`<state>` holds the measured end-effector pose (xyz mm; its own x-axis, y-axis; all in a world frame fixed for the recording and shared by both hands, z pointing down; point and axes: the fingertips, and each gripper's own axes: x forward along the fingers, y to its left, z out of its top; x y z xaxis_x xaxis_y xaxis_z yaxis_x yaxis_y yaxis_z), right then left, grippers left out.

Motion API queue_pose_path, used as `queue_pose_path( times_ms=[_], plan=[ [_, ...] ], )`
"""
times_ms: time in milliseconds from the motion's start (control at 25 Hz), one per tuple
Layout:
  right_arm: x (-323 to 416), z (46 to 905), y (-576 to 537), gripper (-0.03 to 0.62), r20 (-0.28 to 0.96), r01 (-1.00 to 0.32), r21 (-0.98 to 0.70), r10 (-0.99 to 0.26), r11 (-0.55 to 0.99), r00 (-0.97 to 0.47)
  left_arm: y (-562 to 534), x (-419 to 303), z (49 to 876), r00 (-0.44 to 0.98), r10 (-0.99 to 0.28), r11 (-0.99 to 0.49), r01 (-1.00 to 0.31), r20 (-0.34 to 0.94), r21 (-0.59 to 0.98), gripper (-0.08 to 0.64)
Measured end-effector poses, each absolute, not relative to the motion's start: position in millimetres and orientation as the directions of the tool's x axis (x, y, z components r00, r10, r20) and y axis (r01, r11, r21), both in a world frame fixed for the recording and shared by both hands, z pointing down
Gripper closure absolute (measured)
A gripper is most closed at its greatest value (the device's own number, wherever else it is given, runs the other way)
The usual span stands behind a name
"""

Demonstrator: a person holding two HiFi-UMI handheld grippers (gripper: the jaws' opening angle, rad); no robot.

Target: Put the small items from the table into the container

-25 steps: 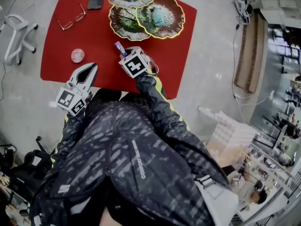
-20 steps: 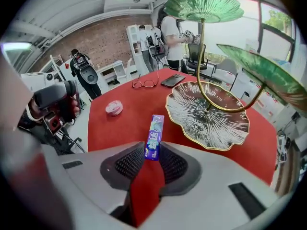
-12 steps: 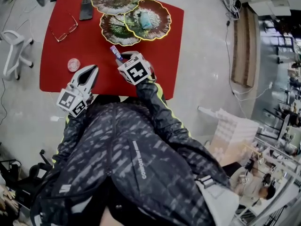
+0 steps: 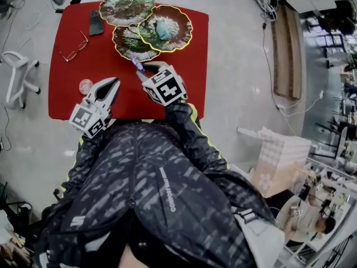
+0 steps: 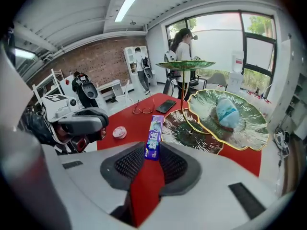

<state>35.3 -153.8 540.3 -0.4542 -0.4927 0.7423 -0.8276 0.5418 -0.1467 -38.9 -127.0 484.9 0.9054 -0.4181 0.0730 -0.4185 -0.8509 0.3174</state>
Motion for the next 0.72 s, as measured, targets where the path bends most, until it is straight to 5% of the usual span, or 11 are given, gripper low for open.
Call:
queue_pose_path(
  times_ms=[720],
  plan=[
    [66, 478, -180, 0.492, 0.646, -0.868, -0.123, -0.625, 0.482, -0.438, -132, -14, 473, 0.935, -0.346, -0.89, -0.353, 0.075, 0.29, 0.548]
  ],
)
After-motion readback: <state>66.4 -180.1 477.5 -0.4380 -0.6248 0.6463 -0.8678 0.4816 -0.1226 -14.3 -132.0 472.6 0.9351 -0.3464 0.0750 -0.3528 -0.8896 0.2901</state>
